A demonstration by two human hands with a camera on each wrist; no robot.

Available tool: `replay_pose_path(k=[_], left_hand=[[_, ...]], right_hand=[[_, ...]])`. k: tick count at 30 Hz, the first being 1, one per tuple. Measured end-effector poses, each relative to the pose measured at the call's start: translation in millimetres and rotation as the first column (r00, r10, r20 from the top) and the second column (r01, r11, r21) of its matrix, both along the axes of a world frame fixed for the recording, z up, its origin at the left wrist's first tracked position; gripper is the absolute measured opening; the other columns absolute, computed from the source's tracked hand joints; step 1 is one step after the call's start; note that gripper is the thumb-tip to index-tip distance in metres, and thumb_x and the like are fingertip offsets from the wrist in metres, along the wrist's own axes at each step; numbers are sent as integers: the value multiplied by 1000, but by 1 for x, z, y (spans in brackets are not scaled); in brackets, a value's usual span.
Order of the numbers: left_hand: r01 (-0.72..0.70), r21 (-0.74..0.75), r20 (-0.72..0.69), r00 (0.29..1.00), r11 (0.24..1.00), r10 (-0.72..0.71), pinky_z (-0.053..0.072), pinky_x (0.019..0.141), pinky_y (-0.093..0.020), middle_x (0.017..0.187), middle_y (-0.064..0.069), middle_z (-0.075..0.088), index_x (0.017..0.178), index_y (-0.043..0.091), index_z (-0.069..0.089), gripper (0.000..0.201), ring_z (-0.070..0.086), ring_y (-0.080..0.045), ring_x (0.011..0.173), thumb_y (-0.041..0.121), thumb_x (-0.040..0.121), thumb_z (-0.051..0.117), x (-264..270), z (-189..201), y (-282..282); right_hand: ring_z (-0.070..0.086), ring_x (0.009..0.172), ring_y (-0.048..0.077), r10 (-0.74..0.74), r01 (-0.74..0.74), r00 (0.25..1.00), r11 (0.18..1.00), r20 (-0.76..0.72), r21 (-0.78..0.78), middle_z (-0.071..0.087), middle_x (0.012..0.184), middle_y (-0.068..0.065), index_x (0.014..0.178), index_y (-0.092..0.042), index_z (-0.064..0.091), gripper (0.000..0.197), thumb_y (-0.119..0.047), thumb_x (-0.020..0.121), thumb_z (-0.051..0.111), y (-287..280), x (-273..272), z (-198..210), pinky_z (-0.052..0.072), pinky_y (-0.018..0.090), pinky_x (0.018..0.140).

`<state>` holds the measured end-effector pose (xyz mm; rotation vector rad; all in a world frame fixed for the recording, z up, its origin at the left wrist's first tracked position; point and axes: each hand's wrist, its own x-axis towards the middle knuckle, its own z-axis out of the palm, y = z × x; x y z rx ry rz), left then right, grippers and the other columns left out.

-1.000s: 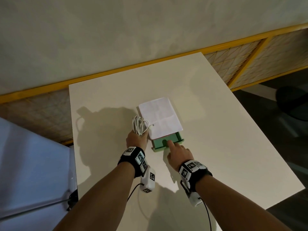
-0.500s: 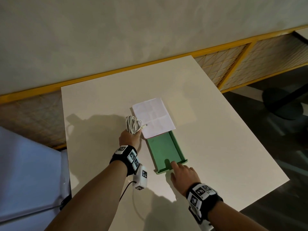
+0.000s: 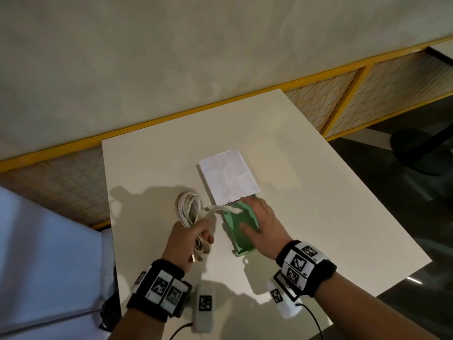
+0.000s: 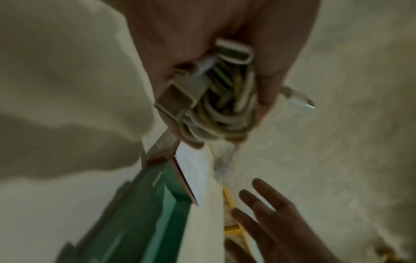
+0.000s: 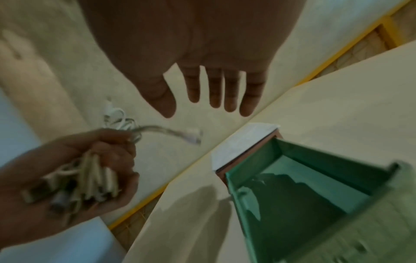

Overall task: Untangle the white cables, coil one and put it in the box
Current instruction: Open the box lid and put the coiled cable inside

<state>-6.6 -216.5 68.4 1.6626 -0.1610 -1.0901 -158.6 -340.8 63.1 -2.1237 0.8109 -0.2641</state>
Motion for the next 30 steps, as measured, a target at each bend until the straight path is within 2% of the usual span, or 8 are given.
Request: replay_pose_path(k=[2, 4, 7, 13, 19, 24, 27, 30], left_hand=[[58, -126, -121, 990, 990, -73, 47, 60, -34, 42, -6, 44, 47, 13, 55, 30, 52, -22, 41, 14, 75, 67, -9, 3, 3], [53, -164, -207, 975, 985, -87, 47, 66, -37, 41, -4, 40, 47, 14, 55, 36, 50, -21, 39, 6, 81, 62, -14, -2, -1], [26, -121, -293, 954, 992, -61, 44, 63, -35, 41, -4, 42, 56, 9, 55, 31, 50, -22, 38, 4, 86, 57, -21, -14, -11], [-87, 71, -271, 957, 994, 103, 45, 51, -28, 42, -6, 51, 68, 0, 58, 19, 49, -20, 35, 9, 82, 66, -45, -39, -40], [-72, 135, -253, 962, 988, 105, 55, 67, -46, 80, -20, 74, 82, 4, 73, 49, 70, -37, 71, 46, 56, 75, -63, -52, -60], [35, 117, -289, 957, 992, 0, 53, 91, -50, 100, -13, 71, 108, 6, 68, 62, 68, -30, 90, 49, 63, 72, -70, -46, -63], [92, 151, -260, 964, 984, -50, 52, 63, -31, 89, -12, 70, 109, 3, 66, 54, 65, -28, 72, 48, 78, 64, -67, -44, -65], [112, 143, -290, 955, 983, -67, 54, 81, -49, 101, -18, 72, 105, 9, 68, 73, 67, -38, 93, 66, 61, 67, -63, -60, -69]], right_hand=[[17, 134, 2, 46, -46, 999, 999, -3, 26, 25, 140, -13, 143, -19, 27, 56, -24, 92, 51, 1, 6, 0, 14, 20, 111], [25, 134, 5, 57, -57, 998, 994, 3, 91, 34, 142, -8, 143, -18, 30, 49, -22, 96, 45, 1, 11, -4, 18, 17, 108], [54, 95, 15, 10, -4, 999, 977, -30, 211, 60, 105, 5, 120, -14, 52, 26, -20, 98, 41, 1, 10, -15, 42, 31, 87], [46, 66, 18, -314, 343, 939, 813, -141, 470, 49, 69, 0, 77, -27, 49, 13, -26, 83, 37, -8, 9, -40, 38, 33, 64], [51, 41, 8, -441, 440, 887, 723, -134, 533, 54, 60, 1, 76, -15, 54, 25, -10, 97, 41, -9, 7, -46, 44, 23, 44], [46, 48, 10, -354, 367, 929, 842, -107, 395, 54, 57, -4, 73, -18, 60, 26, -12, 94, 46, -12, 5, -49, 38, 22, 51], [43, 50, 12, -205, 241, 969, 905, -136, 350, 51, 58, -1, 74, -14, 59, 27, -15, 95, 42, -13, 5, -45, 37, 27, 53], [46, 59, 15, -99, 167, 973, 923, -207, 347, 54, 69, 4, 96, -6, 60, 24, -14, 94, 38, -13, 7, -38, 38, 30, 62]])
